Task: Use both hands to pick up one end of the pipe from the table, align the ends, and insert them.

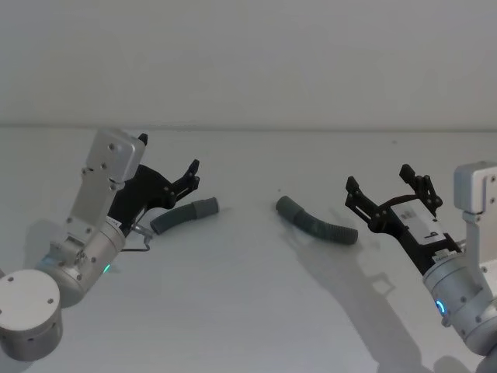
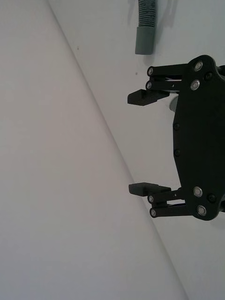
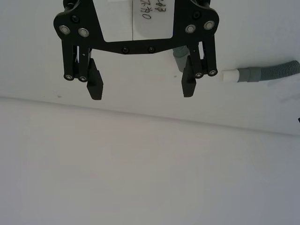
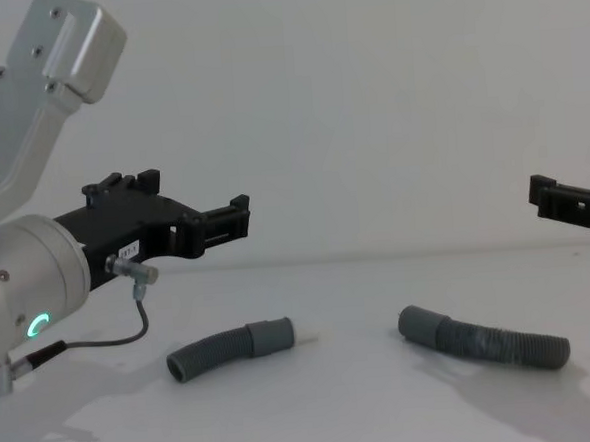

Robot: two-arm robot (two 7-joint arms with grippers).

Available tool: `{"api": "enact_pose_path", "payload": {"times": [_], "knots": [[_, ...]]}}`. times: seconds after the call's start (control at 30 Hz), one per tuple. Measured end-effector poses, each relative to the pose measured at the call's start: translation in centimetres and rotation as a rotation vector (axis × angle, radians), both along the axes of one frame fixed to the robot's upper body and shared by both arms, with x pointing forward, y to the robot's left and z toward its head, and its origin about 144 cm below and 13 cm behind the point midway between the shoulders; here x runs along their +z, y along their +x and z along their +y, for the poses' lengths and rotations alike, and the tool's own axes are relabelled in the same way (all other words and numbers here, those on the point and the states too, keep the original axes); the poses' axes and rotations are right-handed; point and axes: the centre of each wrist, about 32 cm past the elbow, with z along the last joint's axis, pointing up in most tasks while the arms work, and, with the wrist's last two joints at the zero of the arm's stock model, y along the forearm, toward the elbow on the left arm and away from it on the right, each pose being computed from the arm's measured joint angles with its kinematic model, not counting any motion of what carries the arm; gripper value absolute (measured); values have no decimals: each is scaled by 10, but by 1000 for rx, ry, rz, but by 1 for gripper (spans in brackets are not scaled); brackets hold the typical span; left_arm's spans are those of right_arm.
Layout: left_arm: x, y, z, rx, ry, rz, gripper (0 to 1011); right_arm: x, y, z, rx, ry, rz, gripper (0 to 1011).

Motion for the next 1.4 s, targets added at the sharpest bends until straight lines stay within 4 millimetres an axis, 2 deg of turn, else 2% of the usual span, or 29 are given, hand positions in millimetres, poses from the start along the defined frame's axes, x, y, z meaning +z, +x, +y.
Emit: {"api": "enact_pose_path", "payload": {"times": [1.1, 1.4], "knots": [[0, 0, 0, 0, 0, 0, 1001, 0, 0, 0, 0, -1, 0, 1001], [2, 7, 1, -43, 12, -5, 1001, 4, 3, -2, 29, -31, 2, 1001]]}}
